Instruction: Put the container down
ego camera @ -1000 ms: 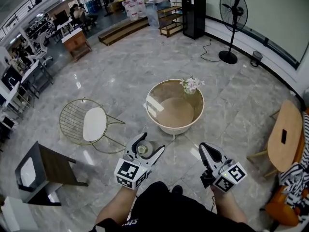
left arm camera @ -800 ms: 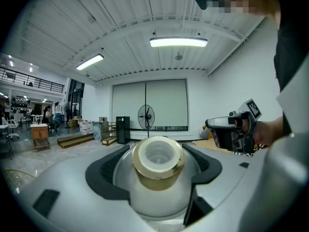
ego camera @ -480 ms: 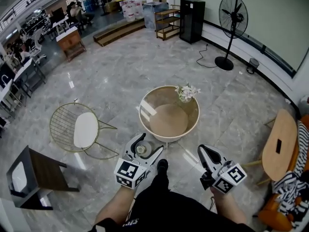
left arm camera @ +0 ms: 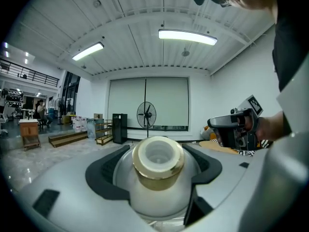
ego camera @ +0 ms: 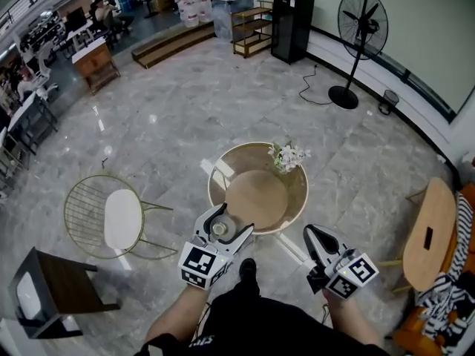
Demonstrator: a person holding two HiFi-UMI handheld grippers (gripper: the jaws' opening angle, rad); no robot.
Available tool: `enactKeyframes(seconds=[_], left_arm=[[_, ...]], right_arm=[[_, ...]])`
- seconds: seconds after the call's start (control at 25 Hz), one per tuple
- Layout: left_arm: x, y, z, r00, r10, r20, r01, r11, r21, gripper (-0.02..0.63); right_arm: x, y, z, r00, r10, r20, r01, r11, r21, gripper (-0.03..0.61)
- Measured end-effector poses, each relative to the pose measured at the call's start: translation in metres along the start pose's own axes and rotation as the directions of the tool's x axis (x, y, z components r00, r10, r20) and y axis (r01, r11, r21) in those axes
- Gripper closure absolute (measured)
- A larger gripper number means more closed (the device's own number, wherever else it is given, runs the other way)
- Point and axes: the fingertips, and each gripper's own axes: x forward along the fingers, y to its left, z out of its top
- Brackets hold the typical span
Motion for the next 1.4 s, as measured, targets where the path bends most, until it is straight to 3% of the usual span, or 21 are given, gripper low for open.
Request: enactKeyframes(seconds=[0.24, 0.52, 1.12, 1.4], left_arm=[[0.052, 0.084, 0.014, 1.000, -0.010, -0.006, 0.010, 1.000, 0.006, 0.267], [0.118, 0.134, -0.001, 0.998, -0.019, -0.059, 0.018, 1.000, -0.009, 0.267], [0.301, 0.187, -0.093, 0.977, -0.013, -0.213, -0.004, 0.997, -0.081, 0.267], [0.364, 0.197, -0.155, 0.966, -0.033, -0.257, 0.013, 0.997, -0.080, 0.267]], right_arm=[[0.096, -0.035, 0.019, 1.000, 0.006, -0.015, -0.006, 1.000, 0.008, 0.563], [0.154, -0.097, 0.012, 0.999, 0.002, -0.045, 0.000, 0.999, 0.047, 0.563], [0.218, -0.294, -0.039, 0.983, -0.020, -0.185, 0.040, 0.994, 0.100, 0.563], [0.237, -0.350, -0.088, 0.971, -0.017, -0.240, 0.048, 0.991, 0.124, 0.563]])
